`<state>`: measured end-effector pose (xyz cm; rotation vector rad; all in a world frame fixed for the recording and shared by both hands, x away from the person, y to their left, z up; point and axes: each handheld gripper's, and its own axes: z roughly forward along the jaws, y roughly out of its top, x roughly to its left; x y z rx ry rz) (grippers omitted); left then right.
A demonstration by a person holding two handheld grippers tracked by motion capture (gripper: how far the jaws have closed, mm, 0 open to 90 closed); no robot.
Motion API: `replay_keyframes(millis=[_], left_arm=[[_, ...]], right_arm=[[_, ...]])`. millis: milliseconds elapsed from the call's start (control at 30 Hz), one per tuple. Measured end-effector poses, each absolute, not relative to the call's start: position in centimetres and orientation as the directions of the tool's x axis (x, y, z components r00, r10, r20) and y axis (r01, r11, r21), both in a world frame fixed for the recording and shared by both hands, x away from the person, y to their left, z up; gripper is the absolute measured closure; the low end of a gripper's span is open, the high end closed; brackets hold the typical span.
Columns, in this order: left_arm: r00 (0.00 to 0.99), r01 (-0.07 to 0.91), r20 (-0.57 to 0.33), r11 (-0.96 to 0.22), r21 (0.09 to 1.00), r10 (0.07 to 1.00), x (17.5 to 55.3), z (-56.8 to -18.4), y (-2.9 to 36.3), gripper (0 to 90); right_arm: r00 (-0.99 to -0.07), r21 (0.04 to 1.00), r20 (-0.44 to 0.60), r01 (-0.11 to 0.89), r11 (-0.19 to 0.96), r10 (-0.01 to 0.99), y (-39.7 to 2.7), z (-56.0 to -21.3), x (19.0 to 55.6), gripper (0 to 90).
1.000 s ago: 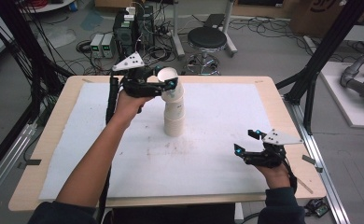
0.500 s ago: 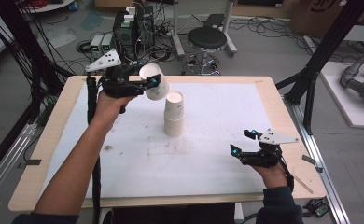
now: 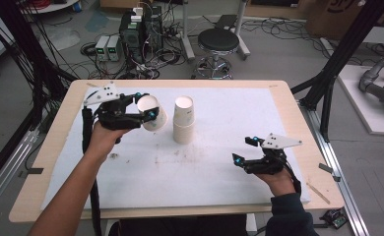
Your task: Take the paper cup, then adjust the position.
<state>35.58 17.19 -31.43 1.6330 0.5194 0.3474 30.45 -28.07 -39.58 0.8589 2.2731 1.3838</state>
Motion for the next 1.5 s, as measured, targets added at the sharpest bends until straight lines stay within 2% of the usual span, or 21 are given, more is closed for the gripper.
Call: replay_keyframes(millis=[700,1133,1500], left_arm=[[0.877,0.174,-0.099,-0.12,0.977,0.471,34.0,-34.8,16.6,35.6],[0.924,0.161,-0.09,-0.165,0.973,0.37,33.0,-36.3,14.1,35.7],[0.954,0.159,-0.104,-0.181,0.971,0.28,32.1,-37.3,11.6,35.7]], right_arm=[[-0.843,0.883,0.049,0.287,0.372,0.536,-23.9,-38.9,32.2,19.2],[-0.895,0.894,0.033,0.226,0.387,0.446,-21.5,-39.4,31.4,19.3],[-0.925,0.899,0.062,0.215,0.382,0.375,-20.3,-39.7,31.1,19.3]])
